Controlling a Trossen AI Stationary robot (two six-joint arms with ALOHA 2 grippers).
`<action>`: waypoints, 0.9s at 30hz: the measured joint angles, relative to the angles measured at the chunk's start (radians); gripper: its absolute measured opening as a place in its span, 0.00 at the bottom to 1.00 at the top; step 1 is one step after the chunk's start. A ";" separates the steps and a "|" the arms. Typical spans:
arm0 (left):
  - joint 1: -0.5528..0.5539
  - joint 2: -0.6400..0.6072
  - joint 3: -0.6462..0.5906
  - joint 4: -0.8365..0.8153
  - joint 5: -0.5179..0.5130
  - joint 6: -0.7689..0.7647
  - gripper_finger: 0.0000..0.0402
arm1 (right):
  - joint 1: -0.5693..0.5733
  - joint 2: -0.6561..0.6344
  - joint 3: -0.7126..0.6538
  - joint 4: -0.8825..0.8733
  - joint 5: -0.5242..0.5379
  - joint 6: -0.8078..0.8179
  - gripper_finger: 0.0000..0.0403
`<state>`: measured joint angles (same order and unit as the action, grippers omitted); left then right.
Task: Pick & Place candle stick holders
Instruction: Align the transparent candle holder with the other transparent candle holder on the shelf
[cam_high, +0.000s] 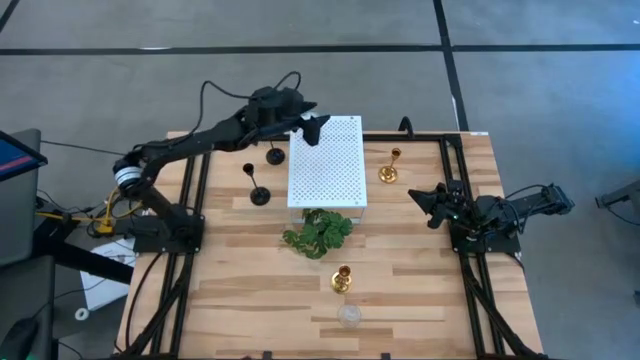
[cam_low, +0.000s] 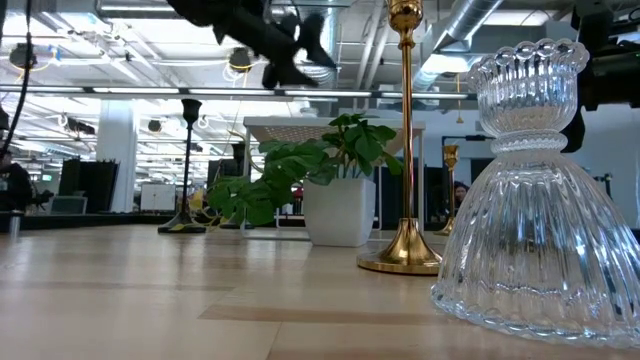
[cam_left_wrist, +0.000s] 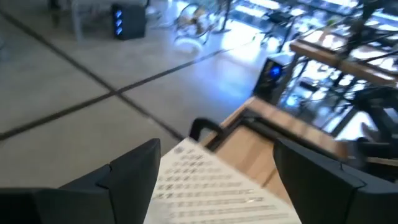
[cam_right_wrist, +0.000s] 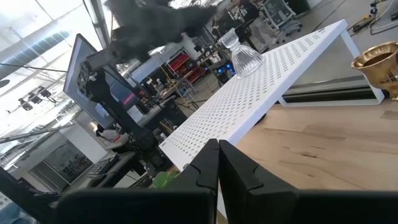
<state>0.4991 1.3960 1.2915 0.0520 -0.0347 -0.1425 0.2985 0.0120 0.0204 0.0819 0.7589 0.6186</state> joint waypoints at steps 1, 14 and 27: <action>-0.009 -0.020 0.000 0.002 0.001 0.024 0.77 | 0.000 0.000 0.000 0.000 0.000 0.000 0.00; -0.138 -0.248 0.001 -0.037 -0.001 0.093 0.66 | 0.000 0.000 0.000 0.001 -0.001 0.000 0.00; -0.348 -0.276 0.001 -0.055 0.123 0.078 0.35 | 0.000 0.000 0.000 0.001 -0.002 0.000 0.00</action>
<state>0.1507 1.1203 1.2926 -0.0027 0.0885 -0.0644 0.2989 0.0120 0.0204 0.0830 0.7570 0.6186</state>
